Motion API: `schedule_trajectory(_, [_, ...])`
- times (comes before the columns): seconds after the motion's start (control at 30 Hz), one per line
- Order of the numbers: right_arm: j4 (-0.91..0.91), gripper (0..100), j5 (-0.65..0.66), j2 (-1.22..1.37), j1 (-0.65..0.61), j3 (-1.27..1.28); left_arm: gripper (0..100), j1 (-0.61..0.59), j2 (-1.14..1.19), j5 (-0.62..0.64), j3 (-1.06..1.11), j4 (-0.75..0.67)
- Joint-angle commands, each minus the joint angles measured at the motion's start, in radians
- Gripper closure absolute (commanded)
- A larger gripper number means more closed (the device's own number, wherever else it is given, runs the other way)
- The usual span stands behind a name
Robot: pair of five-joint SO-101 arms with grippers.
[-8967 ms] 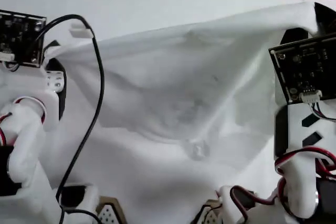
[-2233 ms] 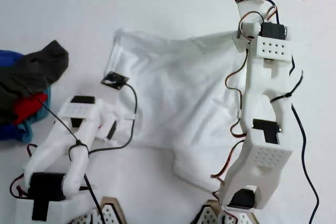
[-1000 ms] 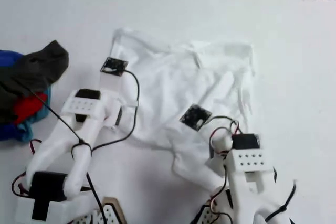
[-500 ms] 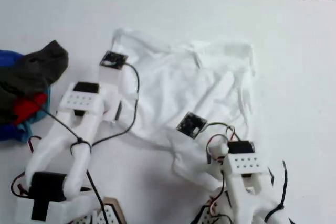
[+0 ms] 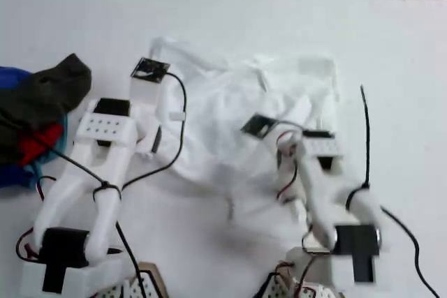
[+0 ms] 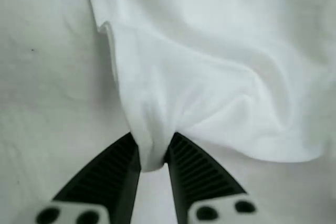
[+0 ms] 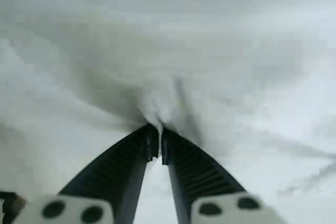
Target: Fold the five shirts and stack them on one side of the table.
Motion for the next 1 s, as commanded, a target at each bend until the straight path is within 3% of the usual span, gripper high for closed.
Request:
schedule_trajectory(0.0, [-0.013, 98.1, -0.003, 0.116, 0.073, -0.241, 97, 0.005, -0.026, 0.011, -0.042, -0.006])
schedule_trajectory(0.23, [0.082, 98.1, -0.005, 0.354, 0.114, -0.572, 97, 0.005, -0.025, 0.011, -0.039, -0.031])
schedule_trajectory(0.4, [0.22, 95.5, -0.072, 0.343, 0.116, -0.672, 97, 0.005, -0.025, 0.011, -0.041, -0.031])
schedule_trajectory(0.57, [0.286, 78.9, -0.074, 0.222, 0.11, -0.671, 97, 0.005, -0.025, 0.011, -0.048, -0.031])
schedule_trajectory(0.8, [0.44, 80.8, -0.08, 0.042, 0.096, -0.585, 97, 0.005, -0.025, 0.006, -0.044, -0.028])
schedule_trajectory(0.97, [0.357, 80.8, -0.081, -0.077, 0.102, -0.311, 97, 0.005, -0.025, 0.005, -0.042, -0.025])
